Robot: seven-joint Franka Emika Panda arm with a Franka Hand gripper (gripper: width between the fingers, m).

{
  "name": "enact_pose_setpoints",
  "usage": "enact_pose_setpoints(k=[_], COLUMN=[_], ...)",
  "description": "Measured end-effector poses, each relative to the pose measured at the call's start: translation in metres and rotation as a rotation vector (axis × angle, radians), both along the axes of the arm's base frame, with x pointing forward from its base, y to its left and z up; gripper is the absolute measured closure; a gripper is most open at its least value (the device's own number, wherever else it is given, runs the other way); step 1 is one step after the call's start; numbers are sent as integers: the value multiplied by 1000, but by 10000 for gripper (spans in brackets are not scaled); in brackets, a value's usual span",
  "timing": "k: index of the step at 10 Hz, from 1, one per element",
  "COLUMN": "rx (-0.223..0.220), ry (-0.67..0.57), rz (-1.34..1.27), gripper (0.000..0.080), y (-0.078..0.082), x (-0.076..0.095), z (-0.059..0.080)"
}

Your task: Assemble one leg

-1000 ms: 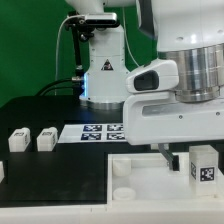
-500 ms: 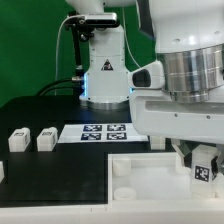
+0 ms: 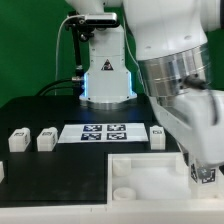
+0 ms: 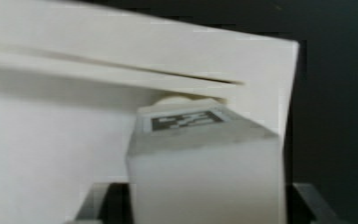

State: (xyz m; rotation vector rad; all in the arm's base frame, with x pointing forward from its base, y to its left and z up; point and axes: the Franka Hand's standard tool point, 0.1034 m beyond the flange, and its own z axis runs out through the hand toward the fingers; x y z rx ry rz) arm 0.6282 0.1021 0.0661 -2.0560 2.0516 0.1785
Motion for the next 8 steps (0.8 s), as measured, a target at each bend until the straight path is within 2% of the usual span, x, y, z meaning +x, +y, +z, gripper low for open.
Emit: enact_pose_setpoints(k=[2,3,4,5,8], rx=[7,4,-4,-32,-80], ry=[9,3,-8,-48,-129], rz=[-31,-4,54,257,636], gripper=[498,420,285,178,159], y=[1,1,1,2,6], x=[-1,-1,-1,-2,-4], z=[0,-1,-1,-1,-1])
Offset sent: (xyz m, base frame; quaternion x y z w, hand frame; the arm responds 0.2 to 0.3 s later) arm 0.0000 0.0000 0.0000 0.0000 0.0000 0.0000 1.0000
